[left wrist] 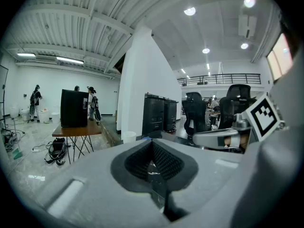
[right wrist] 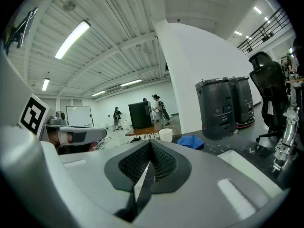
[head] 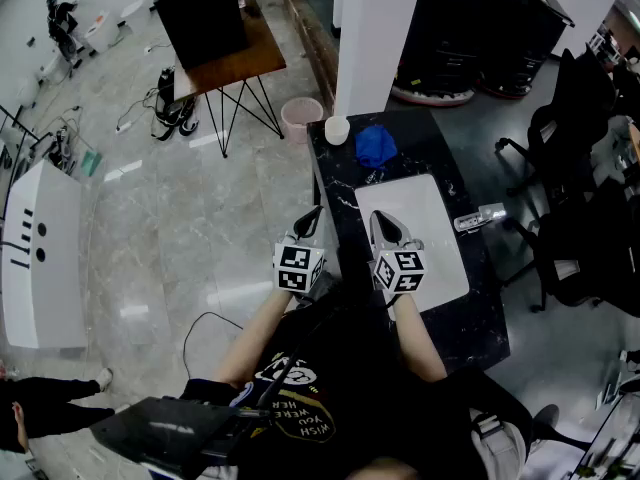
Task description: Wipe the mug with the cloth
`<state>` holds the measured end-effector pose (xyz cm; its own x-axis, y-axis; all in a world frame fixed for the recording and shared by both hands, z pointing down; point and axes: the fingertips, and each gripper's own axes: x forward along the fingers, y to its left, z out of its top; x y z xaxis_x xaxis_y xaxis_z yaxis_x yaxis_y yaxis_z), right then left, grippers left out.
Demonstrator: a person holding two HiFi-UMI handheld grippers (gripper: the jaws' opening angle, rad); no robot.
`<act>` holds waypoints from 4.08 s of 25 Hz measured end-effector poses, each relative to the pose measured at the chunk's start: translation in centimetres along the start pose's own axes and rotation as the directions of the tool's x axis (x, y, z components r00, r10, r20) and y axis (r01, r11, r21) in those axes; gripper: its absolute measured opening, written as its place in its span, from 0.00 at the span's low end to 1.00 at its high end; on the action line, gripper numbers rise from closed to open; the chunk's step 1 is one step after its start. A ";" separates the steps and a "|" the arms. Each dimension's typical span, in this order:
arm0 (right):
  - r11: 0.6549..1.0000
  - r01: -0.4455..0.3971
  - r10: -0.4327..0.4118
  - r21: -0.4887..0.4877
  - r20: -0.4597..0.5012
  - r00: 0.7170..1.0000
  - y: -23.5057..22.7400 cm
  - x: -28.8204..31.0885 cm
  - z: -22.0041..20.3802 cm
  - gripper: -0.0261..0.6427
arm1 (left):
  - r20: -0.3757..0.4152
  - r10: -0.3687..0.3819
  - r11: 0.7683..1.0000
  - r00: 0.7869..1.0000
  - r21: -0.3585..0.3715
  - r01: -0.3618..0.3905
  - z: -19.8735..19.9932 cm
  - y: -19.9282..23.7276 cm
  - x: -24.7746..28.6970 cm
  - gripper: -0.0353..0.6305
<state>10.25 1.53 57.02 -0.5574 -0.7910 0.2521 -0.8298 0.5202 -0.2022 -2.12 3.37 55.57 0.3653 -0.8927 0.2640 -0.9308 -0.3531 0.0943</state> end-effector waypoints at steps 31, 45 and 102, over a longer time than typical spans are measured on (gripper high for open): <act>0.996 0.086 -0.084 0.018 -0.102 0.991 -3.0 7.3 -2.4 0.04 | -0.023 -0.059 0.997 0.998 -0.056 0.057 0.4 3.9 5.9 0.06; 0.983 0.142 -0.127 0.115 -0.130 0.983 -8.6 18.9 -0.8 0.04 | -0.133 -0.120 0.992 0.984 -0.056 0.114 0.6 10.9 17.1 0.06; 0.978 -0.002 -0.072 -0.208 -0.343 0.936 -11.4 27.2 -3.8 0.18 | -0.263 -0.189 0.958 0.946 -0.260 0.119 -3.4 14.4 29.6 0.06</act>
<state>4.41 -24.66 69.74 -0.4724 -0.6675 0.5755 -0.8167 0.5771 -0.0010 -4.80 -27.16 68.04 0.5193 -0.7040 0.4845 -0.8507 -0.3719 0.3714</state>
